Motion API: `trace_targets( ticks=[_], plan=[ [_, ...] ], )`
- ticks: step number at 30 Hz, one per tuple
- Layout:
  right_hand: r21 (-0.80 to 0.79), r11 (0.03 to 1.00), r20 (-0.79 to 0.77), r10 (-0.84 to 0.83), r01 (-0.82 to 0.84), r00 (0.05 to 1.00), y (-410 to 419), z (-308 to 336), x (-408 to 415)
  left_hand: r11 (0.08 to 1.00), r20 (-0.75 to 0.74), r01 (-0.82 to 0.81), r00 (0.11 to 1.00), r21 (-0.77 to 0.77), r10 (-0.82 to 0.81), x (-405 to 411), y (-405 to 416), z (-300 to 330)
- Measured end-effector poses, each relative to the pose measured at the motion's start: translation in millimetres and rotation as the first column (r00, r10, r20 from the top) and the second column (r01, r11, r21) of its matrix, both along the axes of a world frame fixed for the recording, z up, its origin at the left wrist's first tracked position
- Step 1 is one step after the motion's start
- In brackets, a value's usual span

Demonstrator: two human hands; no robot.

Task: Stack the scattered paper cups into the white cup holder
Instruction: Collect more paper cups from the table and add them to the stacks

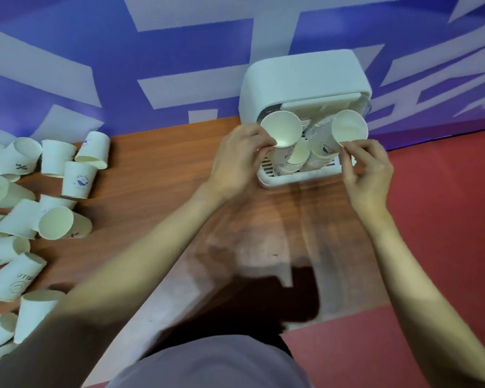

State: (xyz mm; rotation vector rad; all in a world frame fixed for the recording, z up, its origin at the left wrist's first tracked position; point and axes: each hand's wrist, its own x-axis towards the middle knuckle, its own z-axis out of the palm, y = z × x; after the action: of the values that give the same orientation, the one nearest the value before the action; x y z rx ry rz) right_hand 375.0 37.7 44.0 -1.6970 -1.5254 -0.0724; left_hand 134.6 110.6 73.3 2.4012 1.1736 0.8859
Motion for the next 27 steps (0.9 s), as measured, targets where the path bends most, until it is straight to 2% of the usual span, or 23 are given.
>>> trace_targets(
  ticks=[4,9,15,23,27],
  plan=[
    [-0.026,0.999,0.008,-0.040,0.040,0.999,5,-6,14,0.999,-0.038,0.049,0.998,0.011,-0.048,33,11,-2],
    [-0.114,0.993,0.004,-0.019,0.020,1.000,18,-21,20,0.998,-0.186,0.060,0.981,-0.022,-0.063,54,20,-15],
    [-0.387,0.922,0.105,0.051,-0.007,0.993,32,-41,25,0.989,-0.334,0.072,0.936,-0.127,-0.111,63,23,-43],
    [-0.540,0.842,0.148,0.079,0.014,0.986,40,-43,17,0.984,-0.334,0.070,0.935,-0.161,-0.121,68,20,-58],
    [-0.464,0.885,0.124,0.022,0.039,0.992,36,-28,2,0.996,-0.249,0.040,0.967,-0.084,-0.060,46,15,-53]
  ],
)
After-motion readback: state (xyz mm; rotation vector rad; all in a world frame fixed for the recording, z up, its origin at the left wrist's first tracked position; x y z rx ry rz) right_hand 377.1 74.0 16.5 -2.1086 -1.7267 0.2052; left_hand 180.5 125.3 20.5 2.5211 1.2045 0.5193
